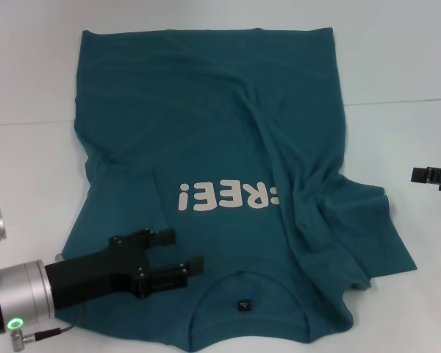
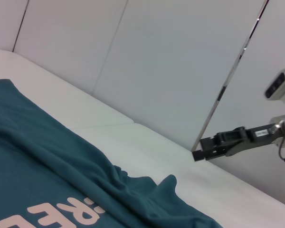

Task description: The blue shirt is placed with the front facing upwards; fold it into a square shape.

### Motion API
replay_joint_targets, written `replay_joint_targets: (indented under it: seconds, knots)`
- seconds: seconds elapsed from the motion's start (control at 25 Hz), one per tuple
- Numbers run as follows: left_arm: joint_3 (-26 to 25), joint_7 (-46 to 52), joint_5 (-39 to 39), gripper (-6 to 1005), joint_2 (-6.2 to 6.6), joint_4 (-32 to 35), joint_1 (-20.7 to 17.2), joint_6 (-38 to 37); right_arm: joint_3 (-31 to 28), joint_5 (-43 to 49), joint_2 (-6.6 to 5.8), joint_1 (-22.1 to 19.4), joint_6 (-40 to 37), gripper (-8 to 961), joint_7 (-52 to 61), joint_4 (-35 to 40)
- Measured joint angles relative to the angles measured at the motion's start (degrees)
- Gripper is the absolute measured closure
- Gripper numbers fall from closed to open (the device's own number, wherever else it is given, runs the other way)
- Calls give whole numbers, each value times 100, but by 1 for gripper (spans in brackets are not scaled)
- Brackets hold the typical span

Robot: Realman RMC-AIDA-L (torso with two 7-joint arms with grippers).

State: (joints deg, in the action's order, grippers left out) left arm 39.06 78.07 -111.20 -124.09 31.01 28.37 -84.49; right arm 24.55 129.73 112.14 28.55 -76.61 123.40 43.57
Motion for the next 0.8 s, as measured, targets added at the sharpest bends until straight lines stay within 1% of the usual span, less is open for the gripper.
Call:
replay_joint_targets:
  seconds: [0.2,0.4,0.52,0.6,0.72,0.8]
  knots:
    - [78,15,0,112,5,2,10,-17,15,477,18,257,192,160,193,-206]
    - [91,23,-83,112,14,23,11,-40,96,517,71,393,308,161,164,-486]
    - [93,23,-142,112,16,29,14,-40,192,519,103,446,502,162,144,-676]
    - [93,24,-150,112,16,32,27,-33,265,518,138,468,627,163,141,-749]
    - [93,26,-153,112,18,34,57,-25,338,505,231,494,776,164,115,-773]
    - [98,32,-154,112,25,36,75,-20,348,501,261,509,832,165,96,-777]
